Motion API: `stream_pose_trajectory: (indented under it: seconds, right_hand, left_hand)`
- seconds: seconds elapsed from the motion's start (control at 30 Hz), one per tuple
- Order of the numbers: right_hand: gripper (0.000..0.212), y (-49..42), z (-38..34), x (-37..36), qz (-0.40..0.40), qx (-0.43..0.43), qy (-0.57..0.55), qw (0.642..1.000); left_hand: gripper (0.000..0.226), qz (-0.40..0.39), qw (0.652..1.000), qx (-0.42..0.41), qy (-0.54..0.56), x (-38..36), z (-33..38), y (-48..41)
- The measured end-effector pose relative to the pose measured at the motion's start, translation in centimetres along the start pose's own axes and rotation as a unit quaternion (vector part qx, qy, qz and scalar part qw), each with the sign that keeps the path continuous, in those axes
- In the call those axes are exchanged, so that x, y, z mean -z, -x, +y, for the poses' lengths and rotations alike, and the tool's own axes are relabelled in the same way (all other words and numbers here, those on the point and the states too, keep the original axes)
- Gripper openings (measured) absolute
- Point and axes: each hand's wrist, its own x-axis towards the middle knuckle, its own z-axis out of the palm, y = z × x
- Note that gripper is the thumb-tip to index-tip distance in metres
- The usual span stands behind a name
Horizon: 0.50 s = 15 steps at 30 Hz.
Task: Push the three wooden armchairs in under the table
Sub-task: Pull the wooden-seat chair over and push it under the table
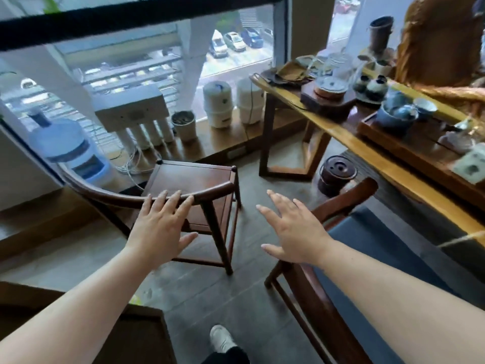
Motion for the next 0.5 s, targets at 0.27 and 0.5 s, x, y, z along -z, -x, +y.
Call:
stream_pose_trajectory:
  seconds: [0.27,0.5]
  right_hand:
    - [0.086,-8.7,-2.9,-0.2,-0.009,0.014,-0.074,0.997]
    - [0.082,-13.1,-5.2,-3.1,-0.031,0.03,-0.142,0.989]
  left_hand:
    - [0.083,-0.028,0.995,0.089,0.032,-1.4,-7.1,-0.8]
    - [0.082,-0.034,0.988,0.138,0.067,-3.0,-11.3,0.1]
